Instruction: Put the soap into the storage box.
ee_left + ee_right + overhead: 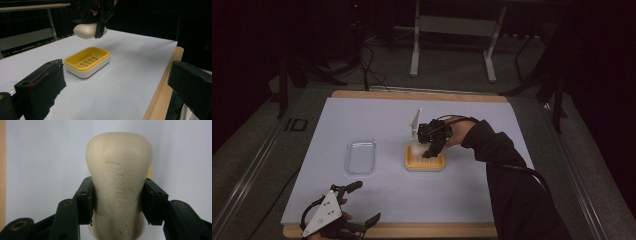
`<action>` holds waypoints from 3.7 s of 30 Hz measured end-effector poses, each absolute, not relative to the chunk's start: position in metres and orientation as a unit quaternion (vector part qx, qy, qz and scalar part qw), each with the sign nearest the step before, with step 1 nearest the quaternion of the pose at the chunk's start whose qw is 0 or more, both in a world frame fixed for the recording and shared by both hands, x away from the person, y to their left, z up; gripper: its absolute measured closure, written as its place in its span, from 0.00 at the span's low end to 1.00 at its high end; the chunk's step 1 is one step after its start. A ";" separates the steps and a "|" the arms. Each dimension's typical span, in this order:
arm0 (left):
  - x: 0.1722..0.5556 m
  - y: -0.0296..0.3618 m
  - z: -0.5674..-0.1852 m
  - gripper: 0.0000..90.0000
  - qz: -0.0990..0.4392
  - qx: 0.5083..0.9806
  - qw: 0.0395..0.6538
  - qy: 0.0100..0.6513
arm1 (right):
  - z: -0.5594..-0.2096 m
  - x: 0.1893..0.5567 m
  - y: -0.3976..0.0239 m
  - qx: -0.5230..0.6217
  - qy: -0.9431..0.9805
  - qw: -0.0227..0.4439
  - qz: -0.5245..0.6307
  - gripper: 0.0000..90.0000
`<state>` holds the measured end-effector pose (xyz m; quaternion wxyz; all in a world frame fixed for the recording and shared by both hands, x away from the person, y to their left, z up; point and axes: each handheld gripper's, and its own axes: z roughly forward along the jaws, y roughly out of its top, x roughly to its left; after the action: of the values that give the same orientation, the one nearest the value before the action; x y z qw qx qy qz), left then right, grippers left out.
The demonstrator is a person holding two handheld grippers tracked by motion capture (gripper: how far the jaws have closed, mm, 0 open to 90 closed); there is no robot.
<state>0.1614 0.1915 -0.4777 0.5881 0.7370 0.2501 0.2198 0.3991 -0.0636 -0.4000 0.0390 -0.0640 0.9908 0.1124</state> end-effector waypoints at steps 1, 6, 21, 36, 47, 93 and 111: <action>0.161 0.192 -0.478 0.01 0.220 0.737 0.588 0.250 | -0.401 0.399 -0.063 -0.064 0.990 0.039 0.115 0.55; 0.162 0.191 -0.478 0.01 0.219 0.738 0.588 0.250 | -0.405 0.400 -0.063 -0.068 0.988 0.048 0.129 0.55; 0.162 0.191 -0.478 0.01 0.218 0.740 0.587 0.249 | -0.436 0.409 -0.075 -0.056 0.983 0.043 0.167 0.55; 0.162 0.190 -0.478 0.01 0.216 0.742 0.584 0.247 | -0.469 0.421 -0.084 -0.050 0.984 0.030 0.168 0.55; 0.162 0.191 -0.478 0.01 0.216 0.744 0.583 0.245 | -0.482 0.428 -0.081 -0.046 0.986 0.019 0.162 0.55; 0.164 0.189 -0.479 0.01 0.214 0.746 0.581 0.246 | -0.449 0.426 -0.091 0.006 0.983 0.028 0.180 0.33; 0.164 0.188 -0.479 0.01 0.212 0.747 0.580 0.245 | -0.432 0.416 -0.105 0.104 0.970 0.049 0.213 0.14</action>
<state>0.1638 0.1880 -0.4792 0.5802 0.7472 0.2448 0.2124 0.4156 -0.1046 -0.4321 0.0485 0.1040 0.9704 0.2126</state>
